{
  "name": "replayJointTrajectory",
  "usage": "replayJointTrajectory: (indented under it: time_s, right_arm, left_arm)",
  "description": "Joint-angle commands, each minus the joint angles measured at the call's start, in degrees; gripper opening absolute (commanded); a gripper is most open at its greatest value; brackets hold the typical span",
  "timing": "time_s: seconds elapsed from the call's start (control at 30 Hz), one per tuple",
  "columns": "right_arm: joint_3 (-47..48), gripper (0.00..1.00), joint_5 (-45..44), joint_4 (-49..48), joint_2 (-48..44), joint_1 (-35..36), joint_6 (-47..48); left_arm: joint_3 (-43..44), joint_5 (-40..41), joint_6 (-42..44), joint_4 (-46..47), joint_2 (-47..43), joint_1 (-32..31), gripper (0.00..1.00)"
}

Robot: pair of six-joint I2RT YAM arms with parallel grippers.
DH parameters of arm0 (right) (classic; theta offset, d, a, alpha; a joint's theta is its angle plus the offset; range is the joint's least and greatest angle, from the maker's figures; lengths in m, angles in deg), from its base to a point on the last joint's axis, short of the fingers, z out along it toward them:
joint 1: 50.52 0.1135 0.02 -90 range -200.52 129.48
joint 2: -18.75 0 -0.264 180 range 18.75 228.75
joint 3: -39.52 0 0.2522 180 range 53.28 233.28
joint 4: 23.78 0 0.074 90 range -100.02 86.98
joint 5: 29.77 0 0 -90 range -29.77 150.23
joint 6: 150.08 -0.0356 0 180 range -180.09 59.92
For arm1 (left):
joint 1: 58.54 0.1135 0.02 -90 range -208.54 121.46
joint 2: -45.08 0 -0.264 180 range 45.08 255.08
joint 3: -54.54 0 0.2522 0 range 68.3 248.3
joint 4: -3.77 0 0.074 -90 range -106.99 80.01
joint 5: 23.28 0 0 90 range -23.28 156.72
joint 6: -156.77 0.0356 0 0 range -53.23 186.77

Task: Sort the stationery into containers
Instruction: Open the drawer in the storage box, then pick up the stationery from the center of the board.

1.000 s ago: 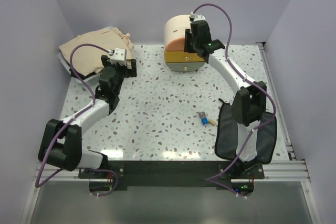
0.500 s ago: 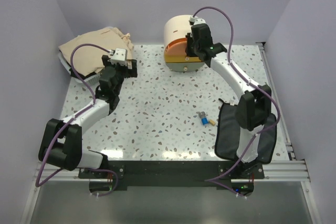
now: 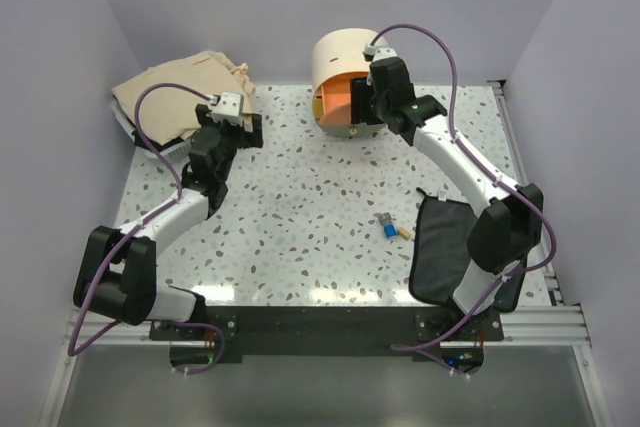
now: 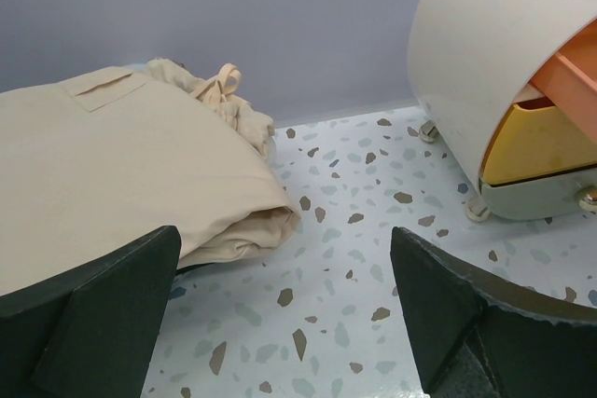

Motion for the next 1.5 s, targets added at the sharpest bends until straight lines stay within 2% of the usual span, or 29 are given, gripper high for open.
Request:
replayJointTrajectory:
  time_s: [0.0,0.13,0.27,0.33,0.4,0.53,0.73,1.2,1.47]
  right_arm:
    - [-0.55,0.64,0.52,-0.04,-2.09,0.18,0.29]
    - [-4.06,0.66,6.38,7.95,-10.67,0.09,5.90]
    - [-17.91,0.70,11.24,18.39,-20.01,-0.08,15.90]
    - [-24.42,0.72,10.64,19.83,-23.00,-0.08,15.85]
    - [-27.53,0.74,10.54,20.01,-23.63,-0.61,11.72]
    - [-33.76,0.72,11.24,17.12,-22.05,-0.70,8.11]
    - [-38.26,0.71,11.33,9.47,-19.68,-0.70,10.21]
    - [-41.16,0.71,15.02,2.08,-13.00,-0.79,14.00]
    - [-40.99,0.62,14.76,0.50,-8.96,-0.79,14.00]
  left_arm:
    - [0.52,-0.39,-0.64,2.54,-0.27,0.45,1.00]
    - [2.80,0.31,0.67,0.51,-0.88,0.45,1.00]
    - [4.03,1.54,3.31,-0.63,-0.98,0.54,1.00]
    - [4.65,2.60,4.19,-0.98,-0.63,0.54,1.00]
    - [5.09,3.04,4.80,-1.77,-0.36,0.63,1.00]
    - [6.23,2.78,5.07,-2.65,0.08,0.63,1.00]
    - [7.46,1.90,4.46,-5.02,1.13,0.63,1.00]
    - [6.94,0.84,3.14,-6.61,1.84,0.63,1.00]
    - [6.76,1.28,3.05,-7.05,1.57,0.63,1.00]
